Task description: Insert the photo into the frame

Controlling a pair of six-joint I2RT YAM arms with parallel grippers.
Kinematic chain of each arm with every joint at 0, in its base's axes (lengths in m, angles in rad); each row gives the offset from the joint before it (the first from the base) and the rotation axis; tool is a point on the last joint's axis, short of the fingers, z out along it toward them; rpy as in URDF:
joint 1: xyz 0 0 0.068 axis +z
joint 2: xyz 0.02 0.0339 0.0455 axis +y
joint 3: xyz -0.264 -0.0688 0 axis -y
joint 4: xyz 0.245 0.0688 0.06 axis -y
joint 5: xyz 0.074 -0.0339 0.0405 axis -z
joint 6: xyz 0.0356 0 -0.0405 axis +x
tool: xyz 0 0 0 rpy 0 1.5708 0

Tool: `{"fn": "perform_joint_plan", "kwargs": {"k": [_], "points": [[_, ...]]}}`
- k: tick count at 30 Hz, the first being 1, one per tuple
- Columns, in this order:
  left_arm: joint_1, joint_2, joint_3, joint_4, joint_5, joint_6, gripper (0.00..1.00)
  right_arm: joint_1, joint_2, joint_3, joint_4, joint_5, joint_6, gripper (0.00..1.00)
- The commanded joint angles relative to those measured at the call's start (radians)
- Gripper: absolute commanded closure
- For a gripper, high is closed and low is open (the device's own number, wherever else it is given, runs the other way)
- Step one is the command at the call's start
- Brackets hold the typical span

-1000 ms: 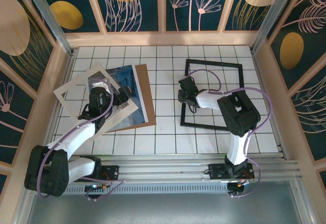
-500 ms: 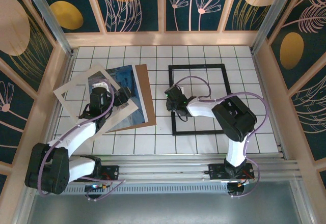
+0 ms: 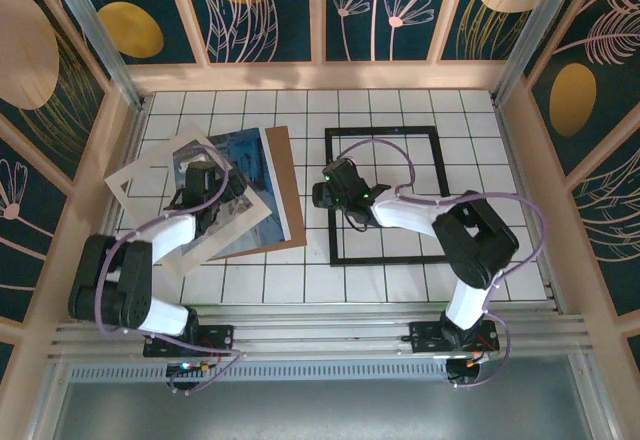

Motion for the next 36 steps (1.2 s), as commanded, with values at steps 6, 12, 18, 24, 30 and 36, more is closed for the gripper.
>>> {"fn": "perform_joint_plan", "kwargs": {"k": [6, 12, 18, 24, 30, 36], "points": [[0.031, 0.265, 0.229, -0.050, -0.032, 0.032, 0.01, -0.013, -0.059, -0.044, 0.034, 0.009, -0.072, 0.31], [0.018, 0.356, 0.272, -0.050, 0.076, 0.060, 0.03, -0.034, -0.089, -0.091, 0.047, 0.008, -0.073, 0.31], [-0.057, 0.387, 0.266, -0.047, 0.140, 0.086, 0.05, -0.079, -0.123, -0.120, 0.055, -0.024, -0.067, 0.31], [-0.149, 0.373, 0.236, -0.006, 0.276, 0.115, 0.08, -0.108, -0.148, -0.138, 0.057, -0.038, -0.061, 0.31], [-0.173, 0.257, 0.231, 0.011, 0.245, 0.189, 0.09, -0.118, -0.112, -0.110, 0.138, -0.188, -0.062, 0.31], [-0.006, 0.053, 0.136, -0.028, 0.074, 0.083, 0.08, -0.074, 0.074, 0.082, 0.146, -0.340, -0.114, 0.31]]}}
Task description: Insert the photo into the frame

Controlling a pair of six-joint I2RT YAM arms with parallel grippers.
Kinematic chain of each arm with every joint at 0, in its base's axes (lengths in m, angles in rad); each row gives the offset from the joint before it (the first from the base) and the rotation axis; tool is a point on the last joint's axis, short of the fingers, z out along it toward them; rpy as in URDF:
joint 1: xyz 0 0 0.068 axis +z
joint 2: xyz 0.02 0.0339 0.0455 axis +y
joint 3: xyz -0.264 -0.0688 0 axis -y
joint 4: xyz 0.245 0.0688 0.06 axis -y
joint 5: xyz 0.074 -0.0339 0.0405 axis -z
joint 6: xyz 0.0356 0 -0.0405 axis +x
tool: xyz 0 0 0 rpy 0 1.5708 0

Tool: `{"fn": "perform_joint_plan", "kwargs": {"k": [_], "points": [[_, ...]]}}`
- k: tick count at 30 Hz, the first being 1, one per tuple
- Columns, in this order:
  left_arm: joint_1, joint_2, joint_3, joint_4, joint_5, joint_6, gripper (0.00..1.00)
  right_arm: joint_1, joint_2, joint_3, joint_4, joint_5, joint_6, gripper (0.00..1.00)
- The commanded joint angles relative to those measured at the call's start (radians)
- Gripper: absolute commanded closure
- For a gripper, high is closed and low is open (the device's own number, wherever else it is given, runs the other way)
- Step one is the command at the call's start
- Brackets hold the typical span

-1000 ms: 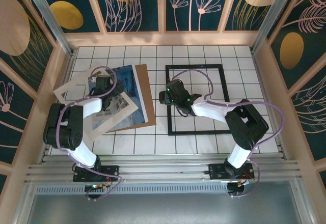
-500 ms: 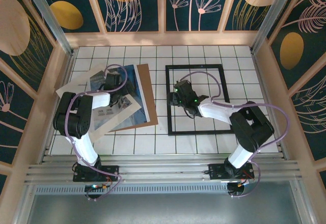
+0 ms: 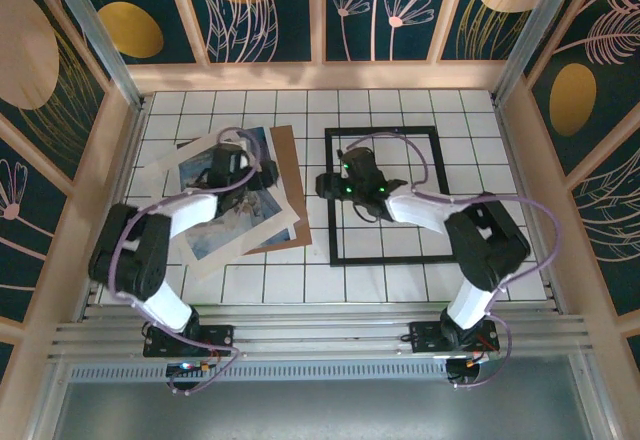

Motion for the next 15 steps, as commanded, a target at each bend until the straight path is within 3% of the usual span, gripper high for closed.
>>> {"fn": "perform_joint_plan", "kwargs": {"k": [1, 4, 11, 15], "points": [[0.149, -0.092, -0.056, -0.041, -0.111, -0.074, 0.07, 0.034, 0.115, 0.128, 0.014, -0.101, -0.050, 0.31], [0.234, -0.118, -0.082, -0.093, -0.202, -0.090, 0.05, 0.049, 0.210, 0.226, -0.006, -0.122, -0.059, 0.27], [0.436, -0.055, -0.051, -0.126, -0.161, -0.109, 0.04, 0.051, 0.385, 0.424, -0.063, -0.151, -0.067, 0.25], [0.505, 0.005, -0.019, -0.147, -0.138, -0.106, 0.04, 0.050, 0.477, 0.541, -0.140, -0.155, -0.065, 0.28]]}}
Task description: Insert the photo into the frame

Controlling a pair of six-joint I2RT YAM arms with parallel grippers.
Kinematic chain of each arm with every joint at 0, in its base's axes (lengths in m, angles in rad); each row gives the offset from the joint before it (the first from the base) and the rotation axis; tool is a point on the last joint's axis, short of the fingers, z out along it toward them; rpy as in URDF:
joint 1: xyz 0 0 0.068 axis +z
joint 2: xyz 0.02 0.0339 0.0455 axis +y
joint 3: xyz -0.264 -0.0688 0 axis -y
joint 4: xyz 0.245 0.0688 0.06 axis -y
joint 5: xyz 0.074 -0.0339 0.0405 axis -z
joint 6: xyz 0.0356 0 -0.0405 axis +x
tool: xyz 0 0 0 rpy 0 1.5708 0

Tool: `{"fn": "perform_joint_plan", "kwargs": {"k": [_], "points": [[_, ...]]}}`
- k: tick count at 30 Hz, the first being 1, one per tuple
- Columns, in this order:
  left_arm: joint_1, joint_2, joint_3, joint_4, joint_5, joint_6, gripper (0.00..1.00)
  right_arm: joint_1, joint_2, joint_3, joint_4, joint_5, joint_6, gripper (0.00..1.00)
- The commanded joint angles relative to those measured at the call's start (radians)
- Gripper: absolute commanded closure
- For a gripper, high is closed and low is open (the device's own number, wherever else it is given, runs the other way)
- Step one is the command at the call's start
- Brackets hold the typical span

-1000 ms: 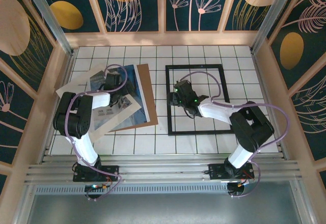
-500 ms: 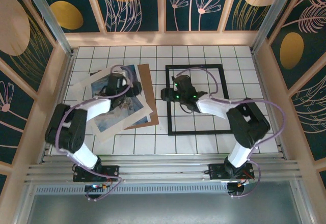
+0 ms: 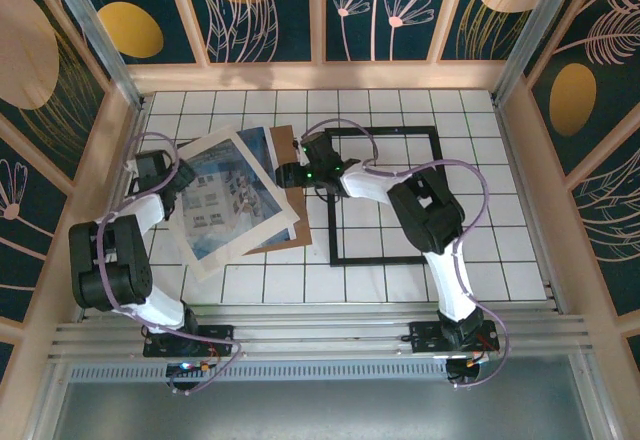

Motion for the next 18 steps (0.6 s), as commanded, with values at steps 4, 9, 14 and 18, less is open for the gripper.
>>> {"fn": "perform_joint_plan", "kwargs": {"k": [4, 9, 14, 18], "points": [[0.034, 0.079, 0.053, -0.054, 0.013, -0.010, 0.04, -0.002, 0.101, 0.136, -0.104, -0.053, -0.037, 0.31], [0.033, 0.121, 0.059, -0.053, 0.025, -0.009, 0.04, -0.004, 0.156, 0.219, -0.166, -0.056, -0.040, 0.33], [0.035, 0.130, 0.048, -0.041, 0.074, -0.010, 0.04, 0.001, 0.201, 0.279, -0.232, -0.094, -0.014, 0.34], [0.036, 0.155, 0.025, -0.015, 0.128, -0.020, 0.04, 0.007, 0.212, 0.299, -0.250, -0.133, 0.029, 0.36]]}}
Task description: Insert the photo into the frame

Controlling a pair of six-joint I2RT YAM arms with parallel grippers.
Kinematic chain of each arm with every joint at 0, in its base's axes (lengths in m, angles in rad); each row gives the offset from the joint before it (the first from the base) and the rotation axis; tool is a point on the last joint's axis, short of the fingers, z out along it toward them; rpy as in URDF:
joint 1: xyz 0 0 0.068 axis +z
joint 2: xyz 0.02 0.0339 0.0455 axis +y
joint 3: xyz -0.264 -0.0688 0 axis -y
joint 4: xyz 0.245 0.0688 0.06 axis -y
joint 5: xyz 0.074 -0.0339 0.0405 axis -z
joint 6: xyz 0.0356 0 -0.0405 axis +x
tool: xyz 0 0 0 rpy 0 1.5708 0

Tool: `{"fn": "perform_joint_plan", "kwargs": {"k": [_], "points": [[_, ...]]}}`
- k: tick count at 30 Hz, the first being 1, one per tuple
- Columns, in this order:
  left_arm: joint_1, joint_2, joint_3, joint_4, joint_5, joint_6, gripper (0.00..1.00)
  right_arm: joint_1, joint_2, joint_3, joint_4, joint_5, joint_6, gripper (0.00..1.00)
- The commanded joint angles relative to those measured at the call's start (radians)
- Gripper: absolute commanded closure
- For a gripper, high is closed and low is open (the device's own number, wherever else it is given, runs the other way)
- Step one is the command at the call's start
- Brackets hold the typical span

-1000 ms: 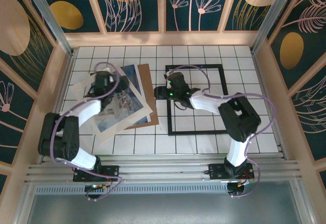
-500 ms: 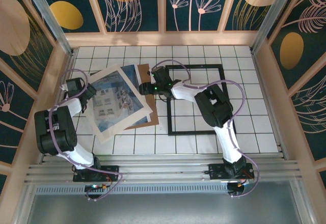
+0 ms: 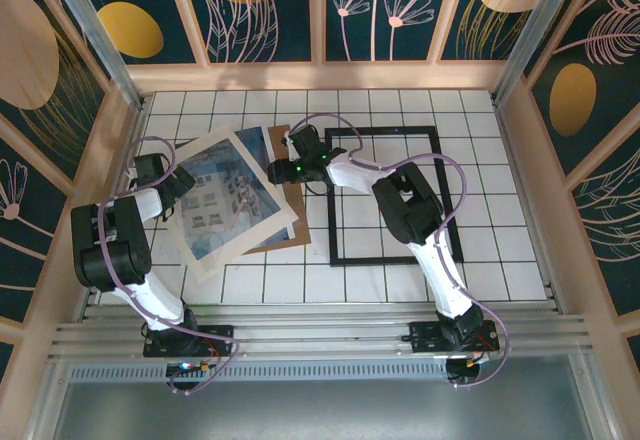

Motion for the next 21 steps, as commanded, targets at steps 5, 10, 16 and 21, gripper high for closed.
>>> {"fn": "perform_joint_plan", "kwargs": {"k": [5, 10, 16, 21], "points": [[0.003, 0.049, -0.033, 0.047, 0.130, -0.028, 0.04, 0.008, 0.052, 0.068, -0.084, -0.097, 0.083, 0.37], [0.003, 0.058, -0.061, 0.096, 0.197, -0.049, 0.04, -0.001, 0.048, 0.077, -0.055, -0.176, 0.143, 0.38], [0.001, 0.072, -0.071, 0.142, 0.280, -0.068, 0.04, -0.024, 0.000, 0.013, 0.030, -0.229, 0.207, 0.39], [-0.003, 0.082, -0.069, 0.186, 0.365, -0.092, 0.05, -0.041, -0.073, -0.071, 0.092, -0.243, 0.212, 0.38]]}}
